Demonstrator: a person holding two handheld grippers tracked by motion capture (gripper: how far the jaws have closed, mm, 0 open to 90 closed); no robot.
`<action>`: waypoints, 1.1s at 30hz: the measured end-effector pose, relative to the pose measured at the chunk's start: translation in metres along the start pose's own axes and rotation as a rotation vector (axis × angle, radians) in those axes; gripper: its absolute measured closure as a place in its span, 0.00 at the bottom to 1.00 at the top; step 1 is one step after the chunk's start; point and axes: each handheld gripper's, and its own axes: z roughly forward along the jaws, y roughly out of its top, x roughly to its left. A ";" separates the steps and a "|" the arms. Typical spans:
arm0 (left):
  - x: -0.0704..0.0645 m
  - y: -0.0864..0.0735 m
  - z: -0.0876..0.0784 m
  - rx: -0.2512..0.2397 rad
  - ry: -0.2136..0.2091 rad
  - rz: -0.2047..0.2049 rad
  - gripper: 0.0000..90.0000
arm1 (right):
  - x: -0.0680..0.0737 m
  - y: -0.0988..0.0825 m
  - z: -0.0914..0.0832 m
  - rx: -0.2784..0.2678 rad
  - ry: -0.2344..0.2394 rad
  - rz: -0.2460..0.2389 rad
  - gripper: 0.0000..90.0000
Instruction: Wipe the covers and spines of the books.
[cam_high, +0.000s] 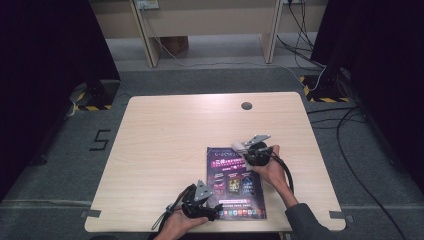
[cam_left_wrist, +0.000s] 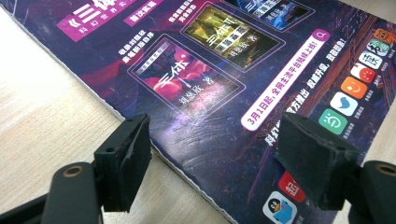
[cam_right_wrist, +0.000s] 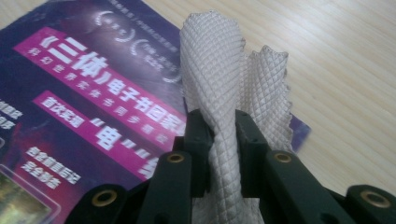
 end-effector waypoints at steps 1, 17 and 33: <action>0.000 0.000 0.000 -0.002 -0.001 -0.002 0.28 | 0.002 0.001 0.001 0.000 -0.003 -0.012 0.87; 0.001 -0.001 0.000 -0.006 -0.005 -0.003 0.28 | -0.030 -0.004 0.003 -0.025 -0.118 0.100 0.88; 0.002 -0.001 0.000 -0.006 -0.015 -0.008 0.28 | -0.033 -0.007 0.002 -0.035 -0.134 0.119 0.87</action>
